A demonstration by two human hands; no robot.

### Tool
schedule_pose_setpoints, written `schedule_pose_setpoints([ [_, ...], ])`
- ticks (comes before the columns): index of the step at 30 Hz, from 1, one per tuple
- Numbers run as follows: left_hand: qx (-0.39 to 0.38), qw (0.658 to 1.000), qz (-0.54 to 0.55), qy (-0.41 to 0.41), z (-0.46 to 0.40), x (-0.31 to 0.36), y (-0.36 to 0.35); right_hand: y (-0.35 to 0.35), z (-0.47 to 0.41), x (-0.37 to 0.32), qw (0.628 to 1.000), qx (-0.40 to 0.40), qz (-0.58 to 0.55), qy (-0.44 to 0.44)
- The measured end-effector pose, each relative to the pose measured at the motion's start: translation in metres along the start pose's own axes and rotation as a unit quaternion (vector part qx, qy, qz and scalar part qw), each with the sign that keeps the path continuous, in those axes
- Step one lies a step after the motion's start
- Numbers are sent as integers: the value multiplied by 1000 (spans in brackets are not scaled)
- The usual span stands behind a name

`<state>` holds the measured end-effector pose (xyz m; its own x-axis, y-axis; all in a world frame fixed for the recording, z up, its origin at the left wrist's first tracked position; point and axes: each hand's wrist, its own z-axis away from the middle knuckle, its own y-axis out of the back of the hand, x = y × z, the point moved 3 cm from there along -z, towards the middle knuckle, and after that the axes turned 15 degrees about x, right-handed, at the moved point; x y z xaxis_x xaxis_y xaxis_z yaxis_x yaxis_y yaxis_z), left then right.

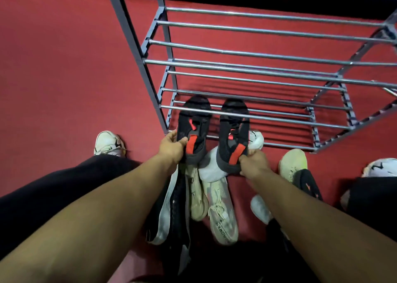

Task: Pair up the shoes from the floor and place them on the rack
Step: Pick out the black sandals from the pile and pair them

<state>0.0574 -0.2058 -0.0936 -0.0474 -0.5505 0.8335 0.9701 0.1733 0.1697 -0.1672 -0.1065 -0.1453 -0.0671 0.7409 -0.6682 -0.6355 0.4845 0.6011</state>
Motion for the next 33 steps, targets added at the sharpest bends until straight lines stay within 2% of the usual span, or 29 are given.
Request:
schedule_pose_setpoints([
  [3, 32, 999, -7, 5, -47, -3, -17, -21, -13, -38, 1000, -2, 0, -2],
  [9, 44, 999, -25, -21, -107, 5, -52, -50, -36, -95, 998, -5, 54, 22],
  [14, 62, 993, -99, -29, -131, -3, -69, -65, -51, -107, 981, -33, 183, 63],
  [18, 98, 947, -297, -73, -135, 3, -71, -74, -53, -103, 938, -66, 315, 128],
  [22, 89, 882, -454, -89, -128, 13, -60, -71, -47, -102, 915, -33, 375, 145],
  [24, 68, 860, -494, -113, -129, 10, -55, -70, -46, -99, 908, -47, 384, 161],
  [29, 30, 848, -505, -157, -131, 10, -52, -61, -51, -97, 906, -76, 371, 186],
  [31, 21, 850, -499, -170, -124, 3, -46, -55, -50, -94, 883, -66, 413, 213],
  [33, 34, 863, -470, -183, -110, -5, -34, -50, -45, -89, 830, -77, 485, 263],
])
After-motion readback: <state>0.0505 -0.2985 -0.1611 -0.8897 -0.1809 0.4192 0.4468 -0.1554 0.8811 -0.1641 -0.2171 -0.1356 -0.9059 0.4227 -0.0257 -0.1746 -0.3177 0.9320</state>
